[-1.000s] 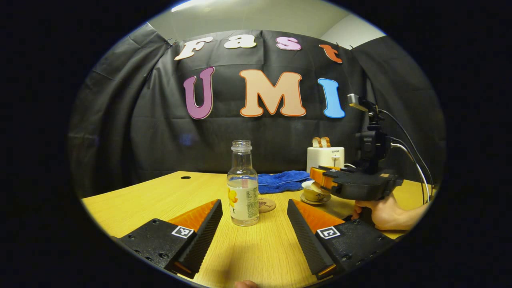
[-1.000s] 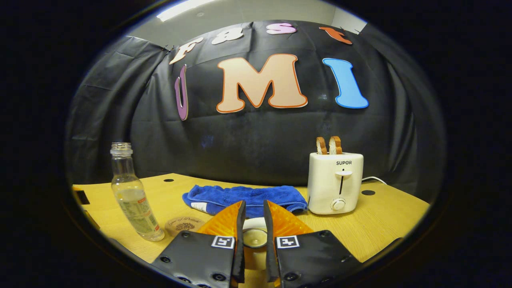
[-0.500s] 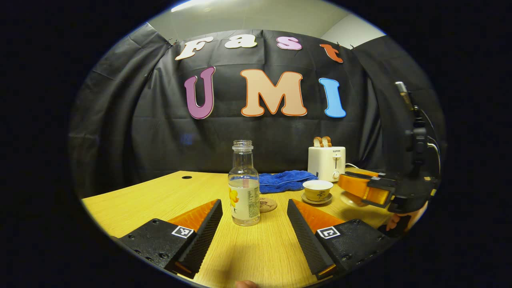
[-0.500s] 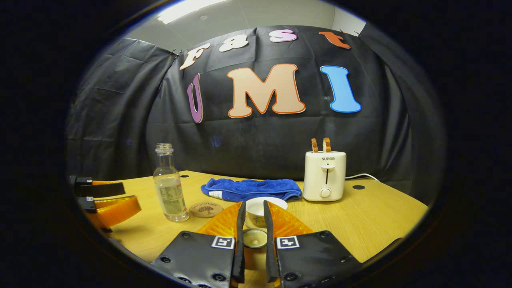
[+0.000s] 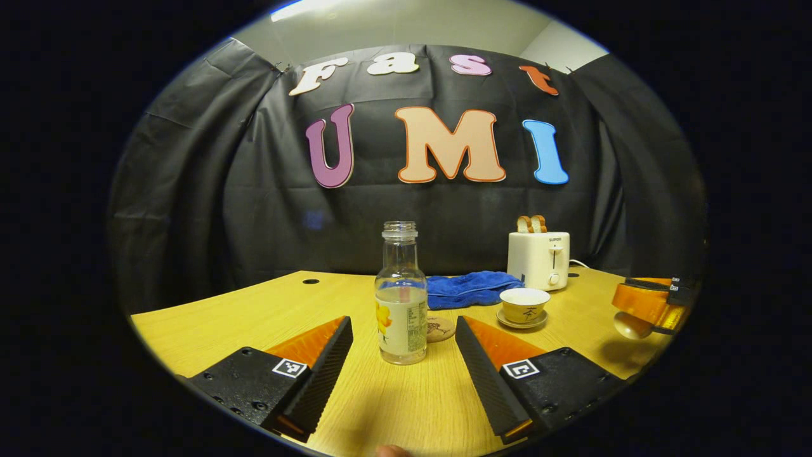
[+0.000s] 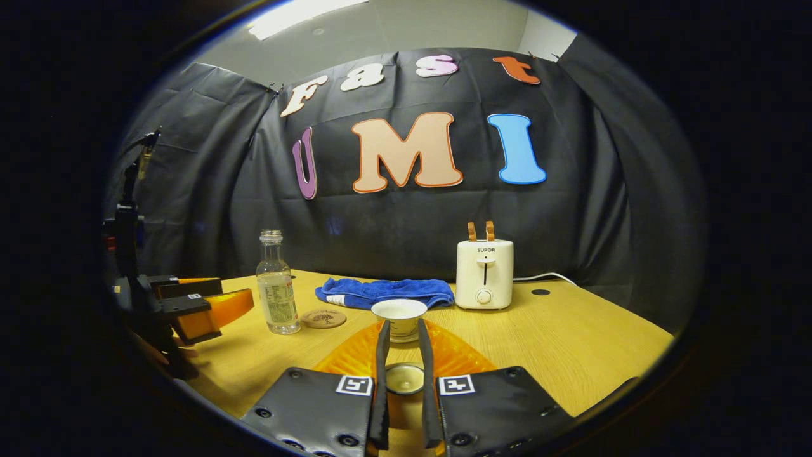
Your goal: Open the teacup lid with one hand, grasp the water bottle and pour water into the teacup with the other hand; after pouring, place the water bottle on the coaster and then close the teacup lid.
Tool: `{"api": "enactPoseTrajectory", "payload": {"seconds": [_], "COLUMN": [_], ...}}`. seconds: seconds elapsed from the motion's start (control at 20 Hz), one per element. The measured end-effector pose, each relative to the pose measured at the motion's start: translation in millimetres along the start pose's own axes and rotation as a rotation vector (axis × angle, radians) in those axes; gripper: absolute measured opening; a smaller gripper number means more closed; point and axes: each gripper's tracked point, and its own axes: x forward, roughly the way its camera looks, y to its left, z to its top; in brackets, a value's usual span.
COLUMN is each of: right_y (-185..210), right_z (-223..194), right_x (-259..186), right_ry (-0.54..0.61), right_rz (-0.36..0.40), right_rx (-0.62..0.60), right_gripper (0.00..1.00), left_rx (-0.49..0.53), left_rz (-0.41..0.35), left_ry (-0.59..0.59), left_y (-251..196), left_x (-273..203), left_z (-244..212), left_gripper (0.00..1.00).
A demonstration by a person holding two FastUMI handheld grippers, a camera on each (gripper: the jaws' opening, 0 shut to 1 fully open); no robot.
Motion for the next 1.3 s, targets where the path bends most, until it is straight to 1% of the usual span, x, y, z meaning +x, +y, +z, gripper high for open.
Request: {"api": "enactPoseTrajectory", "payload": {"seconds": [0.15, 0.2, 0.35, 0.55, 0.9, 1.1, 1.15, 1.2, 1.25, 1.3], "right_y": [0, 0, 0, 2, 6, 6, 7, 7, 7, 6], "right_z": [1, 0, -1, -1, 0, 0, -1, 0, -1, -1], "right_x": [0, 0, 0, 0, -2, -3, -3, -3, -3, -2], "right_ry": [0.002, 0.001, 0.002, 0.003, 0.004, 0.004, 0.004, 0.004, 0.005, 0.004], "right_rz": [0.004, 0.004, 0.004, 0.011, 0.022, 0.024, 0.024, 0.024, 0.023, 0.023], "right_rx": [0.001, 0.000, 0.001, 0.000, 0.001, 0.001, 0.001, 0.001, 0.001, 0.001], "right_gripper": [0.24, 0.24, 0.23, 0.23, 0.23, 0.23, 0.23, 0.23, 0.23, 0.24], "left_rx": [0.001, 0.002, 0.005, 0.004, 0.006, 0.007, 0.002, 0.004, 0.008, 0.011], "left_rz": [0.025, 0.023, 0.005, 0.014, -0.012, -0.056, -0.060, -0.048, -0.023, -0.019], "left_ry": [0.000, -0.005, -0.004, -0.006, -0.008, -0.007, -0.011, -0.010, -0.008, -0.007], "left_y": [3, 3, -1, 5, 9, 2, 2, 4, 8, 9], "left_x": [19, 26, 46, 71, 108, 120, 123, 121, 122, 121], "left_z": [-1, 1, 0, -1, -1, -3, -4, -2, -2, -3], "left_gripper": [0.95, 0.96, 0.95, 0.95, 0.95, 0.95, 0.85, 0.74, 0.74, 0.72]}}
